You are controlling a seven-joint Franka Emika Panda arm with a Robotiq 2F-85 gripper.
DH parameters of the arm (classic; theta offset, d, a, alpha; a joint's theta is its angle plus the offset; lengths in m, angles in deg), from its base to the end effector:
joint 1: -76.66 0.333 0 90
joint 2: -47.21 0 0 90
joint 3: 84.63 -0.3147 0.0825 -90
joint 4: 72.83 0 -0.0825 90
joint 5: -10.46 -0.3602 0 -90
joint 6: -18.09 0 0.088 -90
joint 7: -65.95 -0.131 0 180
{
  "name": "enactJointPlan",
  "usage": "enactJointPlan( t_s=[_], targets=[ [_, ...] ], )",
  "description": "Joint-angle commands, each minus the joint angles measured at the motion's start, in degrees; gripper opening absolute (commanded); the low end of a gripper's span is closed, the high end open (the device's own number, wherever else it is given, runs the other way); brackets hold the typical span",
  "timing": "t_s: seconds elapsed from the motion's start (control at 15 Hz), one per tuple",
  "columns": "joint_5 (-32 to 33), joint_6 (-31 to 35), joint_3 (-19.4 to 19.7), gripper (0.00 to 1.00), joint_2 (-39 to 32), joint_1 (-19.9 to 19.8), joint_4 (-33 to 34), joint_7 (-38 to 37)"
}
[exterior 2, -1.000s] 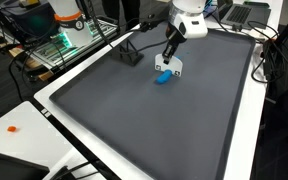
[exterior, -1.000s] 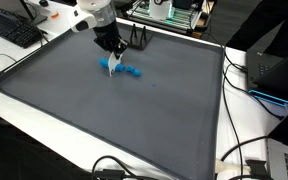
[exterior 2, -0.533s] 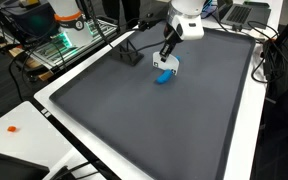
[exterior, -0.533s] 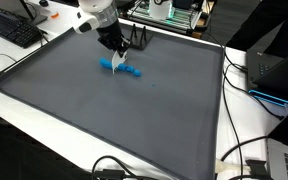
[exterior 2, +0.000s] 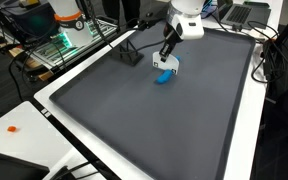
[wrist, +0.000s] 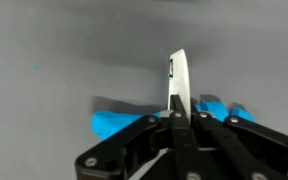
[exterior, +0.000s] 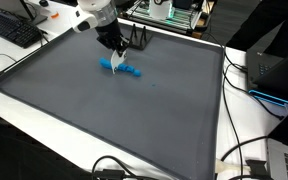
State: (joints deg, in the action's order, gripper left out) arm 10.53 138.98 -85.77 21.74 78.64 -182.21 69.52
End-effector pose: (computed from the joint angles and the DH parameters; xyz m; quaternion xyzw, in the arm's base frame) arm 0.5763 0.0310 0.2378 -0.9909 -0.0579 0.1215 0.0044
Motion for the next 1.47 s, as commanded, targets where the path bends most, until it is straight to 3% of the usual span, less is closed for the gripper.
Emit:
enactJointPlan(
  t_s=[0.0, 1.4],
  targets=[
    [0.84, -0.42, 0.22, 0.01, 1.55, -0.32, -0.17, -0.38],
    [3.02, 1.61, 1.93, 0.01, 0.04, -1.54, 3.15, -0.11]
  ],
)
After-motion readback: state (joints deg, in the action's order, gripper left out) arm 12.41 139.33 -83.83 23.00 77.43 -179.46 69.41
